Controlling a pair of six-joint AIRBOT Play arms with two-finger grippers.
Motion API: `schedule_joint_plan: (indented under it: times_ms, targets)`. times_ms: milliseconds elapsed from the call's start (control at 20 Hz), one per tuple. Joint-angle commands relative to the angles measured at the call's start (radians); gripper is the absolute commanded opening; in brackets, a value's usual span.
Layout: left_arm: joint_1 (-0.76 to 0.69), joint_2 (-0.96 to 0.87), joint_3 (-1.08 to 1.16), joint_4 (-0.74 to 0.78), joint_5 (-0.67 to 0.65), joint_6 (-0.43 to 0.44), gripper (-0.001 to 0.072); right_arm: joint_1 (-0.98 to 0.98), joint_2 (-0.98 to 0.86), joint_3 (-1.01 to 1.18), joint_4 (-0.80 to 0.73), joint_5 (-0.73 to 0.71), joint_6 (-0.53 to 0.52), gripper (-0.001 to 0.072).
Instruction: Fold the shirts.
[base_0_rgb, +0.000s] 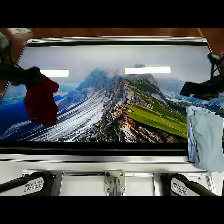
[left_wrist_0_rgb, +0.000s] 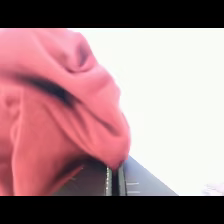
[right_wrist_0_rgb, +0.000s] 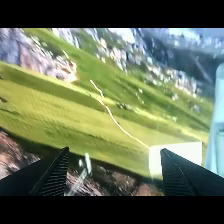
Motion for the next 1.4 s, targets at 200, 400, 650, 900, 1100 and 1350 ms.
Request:
schedule_joint_plan:
  times_ms: [200, 400, 650, 900, 1100, 1350]
  targets:
    - [-0.596, 0.346, -0.049, -0.040, 0.034, -0.154, 0.0041, 0.000, 0.242, 0.095, 0.159, 0.151, 0.010, 0.0689]
    - [-0.888, 0.236, -0.290, -0.040, 0.299, -0.199, 0.0041, 0.000, 0.247, 0.072, 0.138, 0.351, -0.006, 0.0689]
    - [-0.916, -0.003, -0.420, -0.134, 0.486, -0.300, 0.0293, 0.000, 0.247, -0.120, 0.139, 0.311, -0.009, 0.0688]
    - [-0.661, 0.002, -0.307, -0.257, 0.286, -0.178, 0.0714, -0.001, 0.247, -0.229, 0.105, 0.149, -0.027, 0.0689]
    - [-0.398, 0.113, -0.343, -0.156, -0.064, -0.085, 0.0712, -0.001, 0.187, -0.232, -0.071, 0.128, 0.000, 0.0689]
    - [-0.372, 0.229, -0.768, -0.387, -0.015, -0.037, 0.0712, -0.056, -0.064, -0.232, 0.188, 0.175, -0.089, 0.0689]
